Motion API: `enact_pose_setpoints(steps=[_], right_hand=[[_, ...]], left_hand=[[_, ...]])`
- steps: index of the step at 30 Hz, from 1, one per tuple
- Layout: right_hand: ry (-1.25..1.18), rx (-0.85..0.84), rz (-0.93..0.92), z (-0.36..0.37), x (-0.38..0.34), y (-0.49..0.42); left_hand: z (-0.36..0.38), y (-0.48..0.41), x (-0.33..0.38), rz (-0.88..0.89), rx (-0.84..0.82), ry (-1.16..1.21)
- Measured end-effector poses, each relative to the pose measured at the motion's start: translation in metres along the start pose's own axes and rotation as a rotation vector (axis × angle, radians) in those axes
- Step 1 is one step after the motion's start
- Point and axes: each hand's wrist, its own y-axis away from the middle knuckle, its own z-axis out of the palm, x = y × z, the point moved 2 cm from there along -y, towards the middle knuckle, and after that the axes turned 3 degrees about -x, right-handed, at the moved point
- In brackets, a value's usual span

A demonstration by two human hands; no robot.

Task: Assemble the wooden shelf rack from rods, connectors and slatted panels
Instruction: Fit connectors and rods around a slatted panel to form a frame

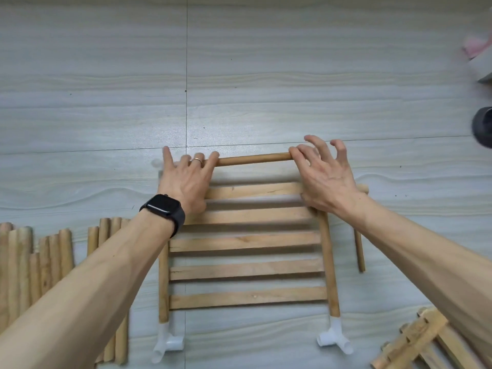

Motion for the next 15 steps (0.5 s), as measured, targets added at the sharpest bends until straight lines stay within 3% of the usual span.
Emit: enact_pose_setpoints(steps=[5, 12, 15], right_hand=[[-0.211, 0.156, 0.128, -0.007, -0.013, 0.033], [-1.196, 0.019, 0.658, 0.019, 0.001, 0.084], [-1.196, 0.027, 0.670, 0.022, -0.002, 0.086]], left_hand=[[-0.020, -0.007, 0.058, 0.145, 0.069, 0.166], [-0.034, -0.005, 0.093, 0.173, 0.203, 0.111], [-0.038, -0.003, 0.108, 0.178, 0.238, 0.170]])
